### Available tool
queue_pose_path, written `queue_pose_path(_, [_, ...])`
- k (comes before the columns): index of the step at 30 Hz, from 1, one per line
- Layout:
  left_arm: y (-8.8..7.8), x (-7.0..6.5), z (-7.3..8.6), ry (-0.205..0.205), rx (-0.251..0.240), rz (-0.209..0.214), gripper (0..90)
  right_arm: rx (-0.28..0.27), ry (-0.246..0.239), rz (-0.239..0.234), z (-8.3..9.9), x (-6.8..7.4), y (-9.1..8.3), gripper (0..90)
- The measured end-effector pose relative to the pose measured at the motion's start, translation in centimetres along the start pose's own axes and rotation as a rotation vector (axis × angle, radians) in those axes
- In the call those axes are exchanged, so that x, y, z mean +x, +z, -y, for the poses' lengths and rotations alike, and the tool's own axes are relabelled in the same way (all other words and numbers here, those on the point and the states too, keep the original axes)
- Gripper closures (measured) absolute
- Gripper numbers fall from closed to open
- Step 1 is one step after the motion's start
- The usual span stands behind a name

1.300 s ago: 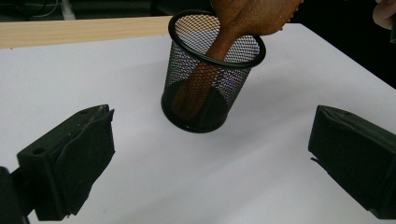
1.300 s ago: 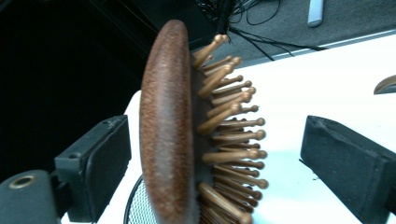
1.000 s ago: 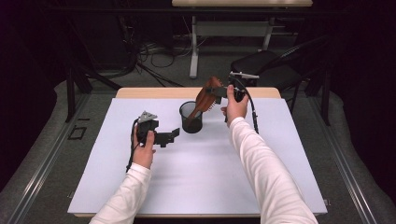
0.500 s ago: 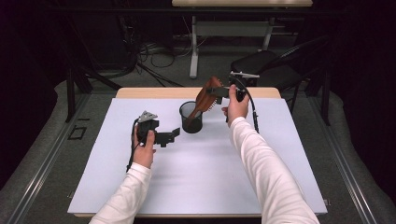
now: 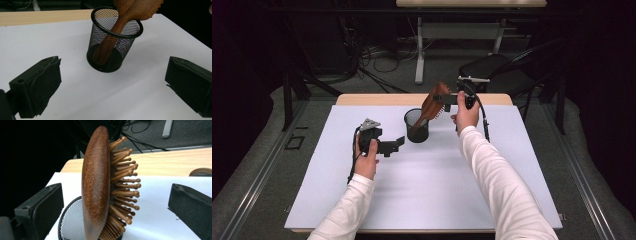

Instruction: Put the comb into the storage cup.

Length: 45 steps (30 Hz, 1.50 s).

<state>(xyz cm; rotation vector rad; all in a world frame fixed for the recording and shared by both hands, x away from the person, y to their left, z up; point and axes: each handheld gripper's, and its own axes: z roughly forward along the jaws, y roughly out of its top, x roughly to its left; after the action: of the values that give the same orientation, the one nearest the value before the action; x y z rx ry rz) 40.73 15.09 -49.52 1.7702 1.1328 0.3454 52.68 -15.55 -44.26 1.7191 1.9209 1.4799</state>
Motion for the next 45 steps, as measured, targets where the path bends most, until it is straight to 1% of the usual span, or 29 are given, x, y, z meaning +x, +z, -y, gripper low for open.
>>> queue_pose_path(5, [0.3, 0.0, -0.1, 0.003, 0.006, 0.01, 0.3, -0.003, -0.039, 0.014, -0.2, -0.2, -0.4, 0.0])
queue_pose_path(11, [0.2, 0.0, -0.2, 0.001, 0.005, 0.013, 0.4, 0.001, -0.115, 0.053, -0.2, -0.2, -0.9, 0.0])
queue_pose_path(13, [0.1, 0.0, -0.3, 0.002, 0.002, 0.014, 0.4, 0.004, -0.123, 0.061, -0.2, -0.2, -1.1, 0.0])
queue_pose_path(17, [0.1, 0.0, -0.3, -0.001, 0.002, 0.017, 0.3, -0.007, -0.134, 0.065, -0.2, -0.2, -1.6, 0.0])
queue_pose_path(19, [0.1, 0.0, -0.4, -0.002, 0.004, 0.019, 0.3, -0.01, -0.15, 0.071, -0.2, -0.2, -1.9, 0.0])
queue_pose_path(24, [-0.1, 0.2, -0.5, -0.003, 0.002, 0.022, 0.4, -0.014, -0.218, 0.098, -0.1, -0.1, -2.7, 0.0])
queue_pose_path(27, [-0.3, 0.3, -0.6, -0.009, 0.002, 0.023, 0.3, -0.015, -0.237, 0.108, 0.0, -0.3, -3.1, 0.0])
queue_pose_path(34, [-0.6, 0.5, -0.7, -0.012, 0.005, 0.028, 0.4, -0.019, -0.249, 0.116, 0.3, -0.9, -4.1, 0.0])
queue_pose_path(45, [-1.0, 1.1, -1.0, -0.023, 0.008, 0.035, 0.4, -0.025, -0.243, 0.088, 1.3, -1.3, -5.1, 0.0])
